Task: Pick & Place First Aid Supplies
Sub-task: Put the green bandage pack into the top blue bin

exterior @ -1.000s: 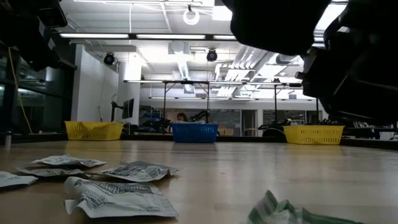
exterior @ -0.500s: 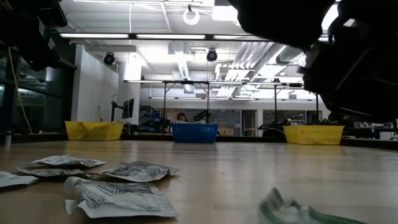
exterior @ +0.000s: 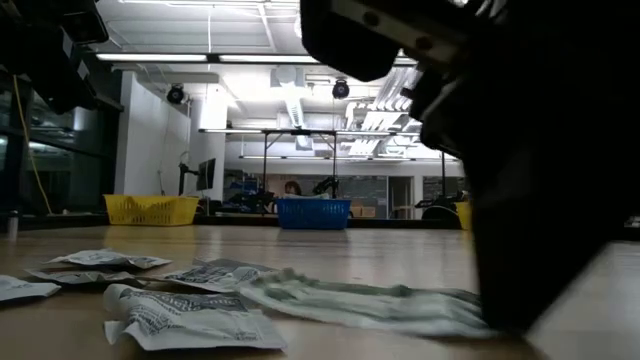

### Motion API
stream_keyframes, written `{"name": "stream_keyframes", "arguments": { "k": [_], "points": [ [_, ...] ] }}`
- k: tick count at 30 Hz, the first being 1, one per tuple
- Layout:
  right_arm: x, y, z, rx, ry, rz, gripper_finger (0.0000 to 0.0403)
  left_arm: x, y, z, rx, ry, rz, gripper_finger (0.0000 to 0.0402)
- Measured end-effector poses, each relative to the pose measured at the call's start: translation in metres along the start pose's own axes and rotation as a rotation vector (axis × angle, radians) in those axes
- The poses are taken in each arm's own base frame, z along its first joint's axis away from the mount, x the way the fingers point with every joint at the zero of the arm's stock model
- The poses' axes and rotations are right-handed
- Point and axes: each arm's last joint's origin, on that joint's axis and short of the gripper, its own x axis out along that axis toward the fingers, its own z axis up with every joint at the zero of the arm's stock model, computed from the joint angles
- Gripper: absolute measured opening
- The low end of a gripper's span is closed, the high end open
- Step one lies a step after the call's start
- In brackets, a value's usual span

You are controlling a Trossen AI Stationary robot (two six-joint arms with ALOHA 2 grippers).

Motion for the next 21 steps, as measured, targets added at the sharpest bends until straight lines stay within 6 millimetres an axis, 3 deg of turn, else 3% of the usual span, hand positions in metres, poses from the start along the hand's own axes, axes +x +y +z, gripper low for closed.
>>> {"name": "stream_keyframes", "arguments": {
  "k": [11,21],
  "points": [
    [-0.038,0.004,0.015,-0.092,-0.209,0.06,0.0,0.0,0.0,0.0,-0.009,0.004,-0.011,0.0053],
    [-0.073,0.023,0.037,-0.166,-0.296,0.157,0.0,0.0,-0.001,0.0,-0.024,0.002,-0.012,0.0053]
  ]
}}
